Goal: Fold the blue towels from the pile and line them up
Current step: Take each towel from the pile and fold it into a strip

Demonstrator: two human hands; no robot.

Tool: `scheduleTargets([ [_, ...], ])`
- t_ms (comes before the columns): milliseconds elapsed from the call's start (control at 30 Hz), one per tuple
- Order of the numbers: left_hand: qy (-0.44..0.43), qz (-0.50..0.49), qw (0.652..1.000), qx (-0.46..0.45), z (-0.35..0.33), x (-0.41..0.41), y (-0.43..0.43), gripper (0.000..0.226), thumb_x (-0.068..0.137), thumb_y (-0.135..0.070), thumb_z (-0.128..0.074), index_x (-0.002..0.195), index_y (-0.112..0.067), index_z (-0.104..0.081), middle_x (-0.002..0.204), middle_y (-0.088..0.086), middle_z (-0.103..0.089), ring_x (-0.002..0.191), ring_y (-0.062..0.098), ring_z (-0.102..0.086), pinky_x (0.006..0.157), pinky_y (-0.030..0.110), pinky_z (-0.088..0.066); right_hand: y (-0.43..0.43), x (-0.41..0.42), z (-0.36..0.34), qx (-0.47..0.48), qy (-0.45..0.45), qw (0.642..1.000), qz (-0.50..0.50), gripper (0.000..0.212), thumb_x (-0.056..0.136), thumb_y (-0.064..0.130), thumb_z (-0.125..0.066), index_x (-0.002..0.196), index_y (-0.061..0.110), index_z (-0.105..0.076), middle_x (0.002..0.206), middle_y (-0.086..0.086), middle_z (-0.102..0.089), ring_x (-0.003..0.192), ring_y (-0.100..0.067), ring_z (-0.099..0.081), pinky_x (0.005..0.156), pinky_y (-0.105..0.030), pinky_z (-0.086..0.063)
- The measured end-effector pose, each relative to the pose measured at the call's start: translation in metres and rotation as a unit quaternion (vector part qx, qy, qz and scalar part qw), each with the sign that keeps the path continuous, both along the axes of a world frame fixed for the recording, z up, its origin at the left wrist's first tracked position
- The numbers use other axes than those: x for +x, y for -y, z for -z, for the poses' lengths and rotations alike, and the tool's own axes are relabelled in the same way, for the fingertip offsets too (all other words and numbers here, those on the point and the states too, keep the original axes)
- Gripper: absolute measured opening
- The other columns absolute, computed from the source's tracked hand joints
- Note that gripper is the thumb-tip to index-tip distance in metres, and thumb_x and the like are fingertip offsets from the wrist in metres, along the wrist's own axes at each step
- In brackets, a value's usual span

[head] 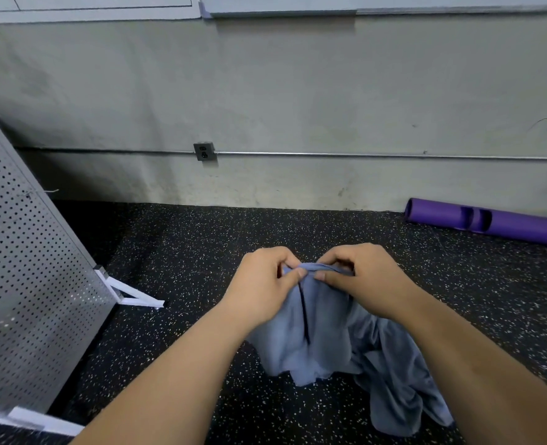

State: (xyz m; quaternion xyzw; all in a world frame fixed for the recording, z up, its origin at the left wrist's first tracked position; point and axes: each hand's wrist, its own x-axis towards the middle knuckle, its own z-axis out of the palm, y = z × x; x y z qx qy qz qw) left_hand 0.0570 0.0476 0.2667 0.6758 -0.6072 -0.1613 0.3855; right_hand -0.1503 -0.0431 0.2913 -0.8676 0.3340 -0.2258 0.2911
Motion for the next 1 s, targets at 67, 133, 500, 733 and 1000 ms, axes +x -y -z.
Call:
scheduleTargets([
  [67,-0.013,-0.027,0.999,0.014,0.001,0.006,0.001,0.013,0.093,-0.028,-0.08,0.082,-0.027,-0.075,0.069,-0.01,-0.069,0.06,0.0,-0.056,0.06,0.021,-0.044,0.004,-0.004,0.003,-0.006,-0.017,1.0,0.019,0.005,0.092,0.031,-0.081,0.093,0.036,-0.08,0.077,0.03,-0.069,0.071,0.005,-0.062,0.062,-0.011,-0.04],
  [133,-0.013,-0.046,0.998,0.035,0.002,0.01,-0.001,0.016,0.094,-0.029,-0.079,0.079,-0.028,-0.074,0.067,-0.012,-0.067,0.057,-0.001,-0.054,0.057,0.019,-0.042,0.008,-0.009,0.005,0.004,-0.033,0.999,0.034,0.007,0.092,0.029,-0.081,0.093,0.036,-0.079,0.077,0.028,-0.07,0.068,0.002,-0.063,0.061,-0.01,-0.042],
  [500,-0.018,-0.14,0.988,0.058,0.004,0.024,-0.003,0.019,0.093,-0.03,-0.079,0.076,-0.028,-0.072,0.077,-0.013,-0.072,0.073,0.0,-0.064,0.062,0.014,-0.042,0.02,-0.021,0.009,0.028,-0.094,0.991,0.087,0.014,0.097,0.034,-0.075,0.085,0.04,-0.075,0.08,0.017,-0.073,0.074,0.001,-0.066,0.064,-0.012,-0.046],
  [733,-0.114,-0.138,0.984,0.019,0.006,0.031,-0.001,0.013,0.092,-0.025,-0.081,0.088,-0.036,-0.074,0.077,-0.01,-0.072,0.064,0.008,-0.06,0.068,0.03,-0.051,0.01,-0.017,-0.001,0.148,0.102,0.982,0.065,0.012,0.1,0.018,-0.072,0.096,0.028,-0.077,0.067,-0.019,-0.061,0.06,-0.015,-0.049,0.059,-0.023,-0.046],
  [1000,-0.195,-0.055,0.979,0.015,0.004,0.024,-0.001,0.032,0.089,-0.007,-0.082,0.107,-0.032,-0.074,0.09,0.005,-0.075,0.069,0.011,-0.057,0.078,0.04,-0.058,-0.001,-0.009,-0.014,0.263,0.107,0.959,0.005,0.042,0.099,-0.01,-0.057,0.115,0.021,-0.081,0.105,0.001,-0.082,0.101,-0.014,-0.076,0.086,-0.026,-0.061],
])
